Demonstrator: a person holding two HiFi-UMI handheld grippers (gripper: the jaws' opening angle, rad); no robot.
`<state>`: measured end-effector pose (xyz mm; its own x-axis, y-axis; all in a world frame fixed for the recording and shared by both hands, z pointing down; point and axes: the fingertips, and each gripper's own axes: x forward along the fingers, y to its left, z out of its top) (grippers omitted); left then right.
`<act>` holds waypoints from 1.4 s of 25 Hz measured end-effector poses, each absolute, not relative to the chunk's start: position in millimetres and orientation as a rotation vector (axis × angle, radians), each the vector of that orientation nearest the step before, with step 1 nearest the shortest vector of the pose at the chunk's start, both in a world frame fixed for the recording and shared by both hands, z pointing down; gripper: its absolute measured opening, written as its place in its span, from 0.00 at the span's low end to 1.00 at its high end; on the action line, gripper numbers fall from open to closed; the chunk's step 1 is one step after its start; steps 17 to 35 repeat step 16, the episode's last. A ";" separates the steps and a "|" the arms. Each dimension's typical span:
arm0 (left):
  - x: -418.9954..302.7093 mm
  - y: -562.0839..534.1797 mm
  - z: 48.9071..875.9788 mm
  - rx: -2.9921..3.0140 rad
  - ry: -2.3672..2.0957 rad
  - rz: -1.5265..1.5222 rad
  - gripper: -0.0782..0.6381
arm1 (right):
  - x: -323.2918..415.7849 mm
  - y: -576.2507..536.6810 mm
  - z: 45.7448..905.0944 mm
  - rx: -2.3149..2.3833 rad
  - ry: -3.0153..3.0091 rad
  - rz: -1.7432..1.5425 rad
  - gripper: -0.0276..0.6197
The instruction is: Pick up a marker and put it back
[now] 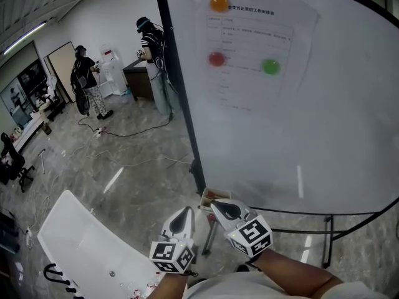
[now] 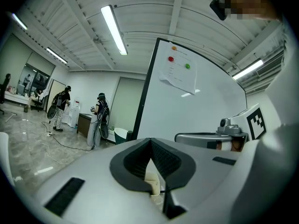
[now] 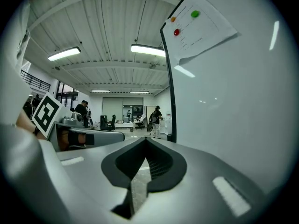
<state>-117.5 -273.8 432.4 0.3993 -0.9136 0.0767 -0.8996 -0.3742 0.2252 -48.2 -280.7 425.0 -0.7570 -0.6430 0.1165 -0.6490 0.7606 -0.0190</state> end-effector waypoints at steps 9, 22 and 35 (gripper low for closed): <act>-122.9 -272.1 432.5 2.420 -1.605 -0.102 0.12 | -53.4 -280.7 425.1 1.044 -2.845 0.090 0.05; -124.0 -272.2 434.0 2.414 -1.600 -0.110 0.12 | -56.4 -281.1 428.1 1.039 -2.834 0.080 0.05; -124.0 -272.2 434.0 2.414 -1.600 -0.110 0.12 | -56.4 -281.1 428.1 1.039 -2.834 0.080 0.05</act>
